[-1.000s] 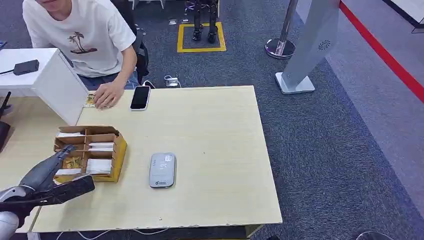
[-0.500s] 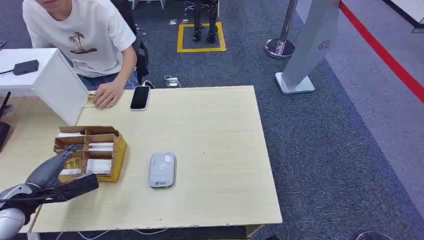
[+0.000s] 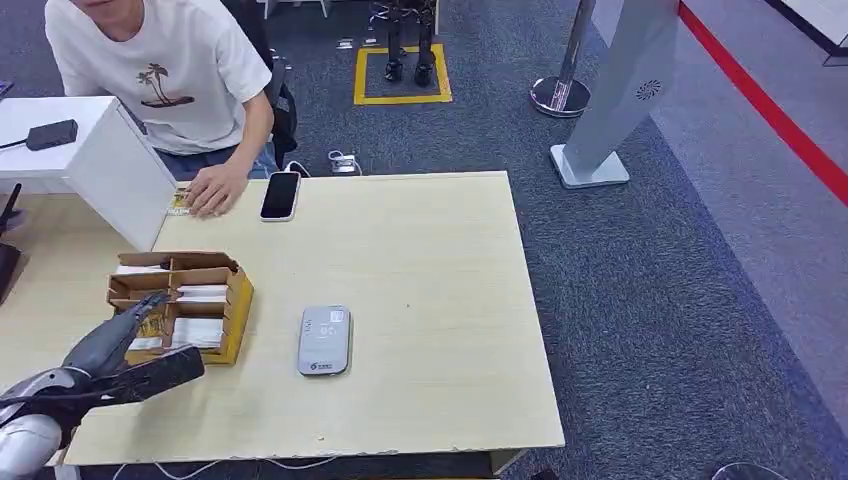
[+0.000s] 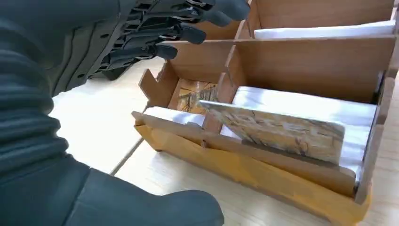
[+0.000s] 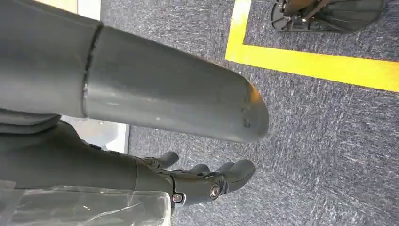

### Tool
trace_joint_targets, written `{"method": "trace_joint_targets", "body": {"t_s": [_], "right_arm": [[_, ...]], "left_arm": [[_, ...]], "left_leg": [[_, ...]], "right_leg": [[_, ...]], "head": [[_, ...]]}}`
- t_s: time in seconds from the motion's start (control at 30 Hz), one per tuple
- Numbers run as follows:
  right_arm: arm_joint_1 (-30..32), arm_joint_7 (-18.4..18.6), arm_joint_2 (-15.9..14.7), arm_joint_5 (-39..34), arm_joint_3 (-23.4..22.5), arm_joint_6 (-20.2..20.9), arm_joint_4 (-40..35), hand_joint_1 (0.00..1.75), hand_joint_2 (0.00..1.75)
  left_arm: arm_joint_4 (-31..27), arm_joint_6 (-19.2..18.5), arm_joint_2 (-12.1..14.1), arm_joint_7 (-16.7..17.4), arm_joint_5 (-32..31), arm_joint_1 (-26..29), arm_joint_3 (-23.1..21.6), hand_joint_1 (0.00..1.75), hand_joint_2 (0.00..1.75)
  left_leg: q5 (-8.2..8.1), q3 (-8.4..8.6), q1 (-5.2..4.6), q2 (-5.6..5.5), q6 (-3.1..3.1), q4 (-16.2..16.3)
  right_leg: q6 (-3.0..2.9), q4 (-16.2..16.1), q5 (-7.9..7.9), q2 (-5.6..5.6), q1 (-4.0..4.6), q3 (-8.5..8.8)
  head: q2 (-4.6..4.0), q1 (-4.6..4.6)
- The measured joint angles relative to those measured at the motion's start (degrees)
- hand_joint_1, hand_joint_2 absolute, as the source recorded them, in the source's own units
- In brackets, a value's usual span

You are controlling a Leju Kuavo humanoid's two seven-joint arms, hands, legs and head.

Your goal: Pass the card to the sensor for recognition and then transmit it.

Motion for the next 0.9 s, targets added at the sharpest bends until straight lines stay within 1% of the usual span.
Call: {"method": "trace_joint_targets", "body": {"t_s": [0.07,0.1,0.13,0.17,0.2,0.37,0.9], "right_arm": [[0.0,0.0,0.0,0.0,0.0,0.0,0.0,0.00,0.00],[0.0,0.0,0.0,0.0,0.0,0.0,0.0,0.00,0.00],[0.0,0.0,0.0,0.0,0.0,0.0,0.0,0.00,0.00],[0.0,0.0,0.0,0.0,0.0,0.1,0.0,0.00,0.00],[0.0,0.0,0.0,0.0,0.0,0.1,0.0,0.00,0.00],[0.0,0.0,0.0,0.0,0.0,0.2,0.0,0.00,0.00],[0.0,-0.1,0.0,0.2,0.0,0.5,0.0,0.00,0.00]], "left_arm": [[0.1,0.0,-0.1,0.0,0.0,0.0,0.0,0.00,1.75],[0.2,0.0,-0.1,0.0,0.0,0.0,0.0,0.03,1.75],[0.2,0.0,-0.1,0.0,0.0,0.0,-0.1,0.03,1.75],[0.2,0.0,-0.1,0.0,0.0,0.0,-0.1,1.61,1.75],[0.3,0.1,-0.1,-0.1,0.1,0.0,-0.1,1.75,1.75],[0.3,0.9,-0.1,-0.3,0.3,-0.1,-0.1,1.75,1.75],[0.3,1.2,-0.1,-0.3,0.1,0.2,-0.5,1.75,1.75]], "left_leg": [[0.00,0.00,0.00,-0.01,0.00,0.0],[0.00,0.00,0.00,-0.01,0.00,0.0],[0.00,-0.01,0.00,-0.01,0.00,0.0],[0.00,0.00,0.00,0.00,0.00,0.0],[0.00,-0.01,0.00,0.00,0.00,0.0],[0.00,-0.01,0.00,-0.01,0.00,0.0],[0.01,-0.02,0.00,-0.01,-0.01,0.0]], "right_leg": [[0.00,0.0,0.00,-0.01,0.00,0.00],[0.00,0.0,0.00,-0.01,0.00,0.00],[0.00,0.0,0.00,-0.01,0.00,0.00],[0.00,0.0,0.00,0.00,0.00,0.00],[0.00,0.0,0.00,0.00,0.00,0.00],[0.00,0.0,0.00,-0.01,-0.01,0.01],[0.00,0.0,0.00,-0.02,0.00,0.01]], "head": [[0.00,0.00],[0.00,0.00],[0.00,0.00],[0.00,0.00],[0.00,0.00],[0.00,0.00],[0.00,0.00]]}}
